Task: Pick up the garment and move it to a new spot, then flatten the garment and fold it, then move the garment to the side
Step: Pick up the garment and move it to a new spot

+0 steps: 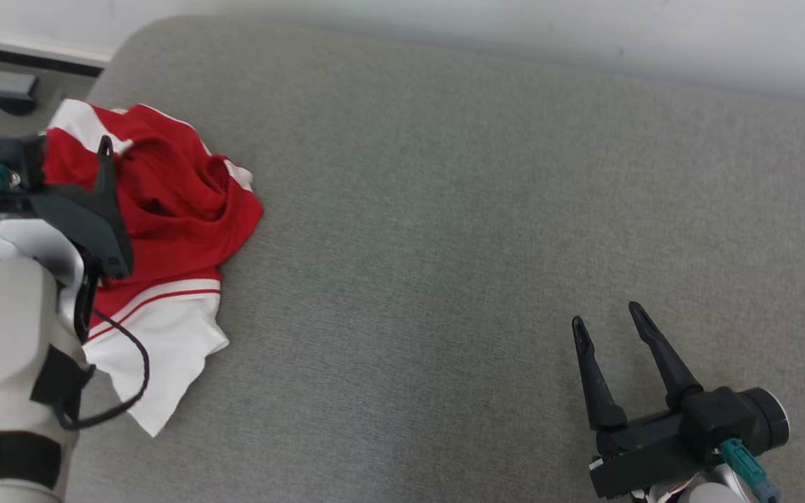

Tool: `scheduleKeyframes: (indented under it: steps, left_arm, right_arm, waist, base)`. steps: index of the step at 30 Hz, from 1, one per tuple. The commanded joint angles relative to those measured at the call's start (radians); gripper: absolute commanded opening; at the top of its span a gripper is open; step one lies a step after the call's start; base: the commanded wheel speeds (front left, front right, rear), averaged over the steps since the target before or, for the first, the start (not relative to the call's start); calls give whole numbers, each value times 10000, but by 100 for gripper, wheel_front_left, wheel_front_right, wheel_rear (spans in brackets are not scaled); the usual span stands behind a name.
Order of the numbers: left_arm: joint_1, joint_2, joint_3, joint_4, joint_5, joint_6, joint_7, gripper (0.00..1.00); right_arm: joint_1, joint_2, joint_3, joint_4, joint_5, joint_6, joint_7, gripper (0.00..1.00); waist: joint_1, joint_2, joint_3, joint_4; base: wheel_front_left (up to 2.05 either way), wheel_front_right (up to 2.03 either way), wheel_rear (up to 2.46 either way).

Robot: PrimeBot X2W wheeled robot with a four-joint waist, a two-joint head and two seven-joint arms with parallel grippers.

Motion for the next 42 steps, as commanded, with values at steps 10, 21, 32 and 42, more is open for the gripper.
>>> scheduleKeyframes:
  steps: [10, 21, 32, 42]
  left_arm:
    - [-1597, 468, -789, 2052, -248, -225, 1861, 100]
    - [-1769, 663, -1818, 2513, -854, -242, 1795, 50]
    - [-1717, 1108, -2797, 2045, -1087, -227, -607, 0]
    - [-2148, 1412, -3235, 1199, -553, 7, -2064, 0]
  right_arm:
    - [-478, -162, 196, 166, 200, -21, -40, 100]
    - [-872, -184, 541, 331, 318, -21, -32, 100]
    - [-999, -63, 691, 477, 477, -21, -32, 100]
    - [-679, 180, 747, 563, 683, -21, -32, 100]
  waist:
    - [-4, -2, 1209, -511]
    - [-4, -2, 1557, -614]
    - [-4, -2, 1140, -745]
    - [-4, -2, 87, -1200]
  base:
    - [0, 0, 0]
    - [0, 0, 0]
    - [0, 0, 0]
    - [0, 0, 0]
